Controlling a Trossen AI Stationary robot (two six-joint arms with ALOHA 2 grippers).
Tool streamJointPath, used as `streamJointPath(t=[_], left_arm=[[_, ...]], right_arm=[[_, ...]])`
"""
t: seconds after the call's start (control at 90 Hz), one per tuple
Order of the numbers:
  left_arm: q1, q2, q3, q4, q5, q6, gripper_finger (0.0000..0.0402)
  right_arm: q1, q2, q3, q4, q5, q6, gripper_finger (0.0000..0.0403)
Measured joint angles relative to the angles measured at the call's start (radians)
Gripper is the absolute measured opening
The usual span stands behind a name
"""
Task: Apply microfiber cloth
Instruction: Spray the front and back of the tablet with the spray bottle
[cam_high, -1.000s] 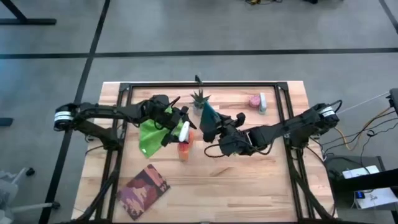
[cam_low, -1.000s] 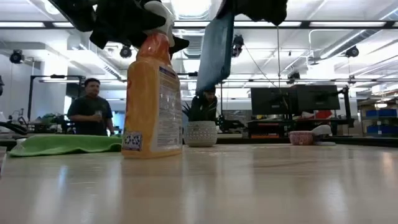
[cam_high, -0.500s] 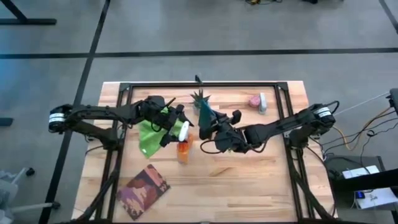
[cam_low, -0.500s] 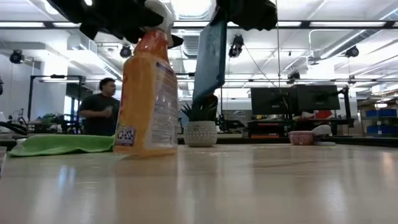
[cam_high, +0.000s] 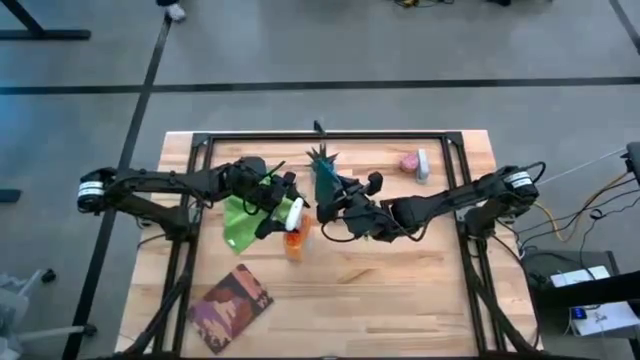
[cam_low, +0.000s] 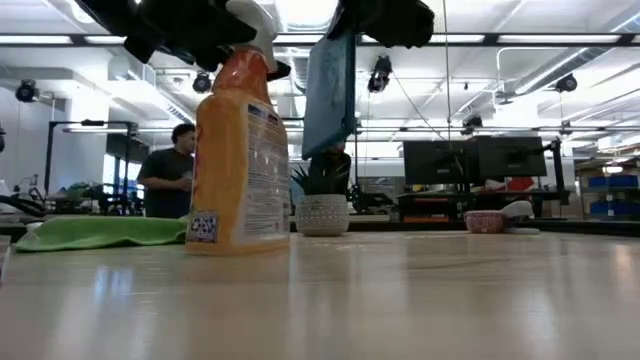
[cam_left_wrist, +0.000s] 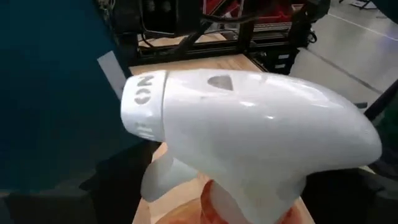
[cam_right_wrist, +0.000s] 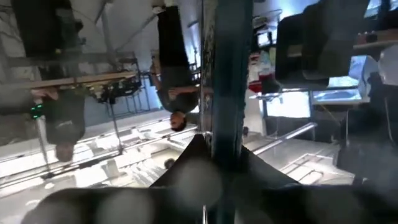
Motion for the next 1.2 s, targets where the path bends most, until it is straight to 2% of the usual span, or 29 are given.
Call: streamJointPath(t=[0.133,0.311,0.489,0.778,1.011,1.2], left_arm=[[-0.001,-0.010,-0.001,-0.016,-0.015,-0.001,0.0350],[-0.003,-0.051,-0.002,-0.035,-0.050,-0.001,0.0350],[-0.013,-0.080,-0.054,0.017,-0.056,-0.036,0.0350],[-0.013,-0.101,-0.178,0.199,-0.072,-0.087,0.0350],[-0.013,-0.132,-0.200,0.288,-0.077,-0.066,0.0350],[-0.013,-0.094,-0.204,0.349,-0.076,-0.044,0.0350]], right_arm=[[-0.025,0.000,-0.003,0.071,-0.062,-0.075,0.0013],[-0.052,0.022,-0.002,0.285,-0.144,-0.248,0.0013],[-0.054,0.064,-0.006,0.291,-0.217,-0.262,0.0013],[-0.059,0.085,-0.005,0.352,-0.209,-0.287,0.0013],[-0.061,0.063,-0.004,0.353,-0.184,-0.286,0.0013],[-0.059,0.044,-0.005,0.354,-0.187,-0.273,0.0013]])
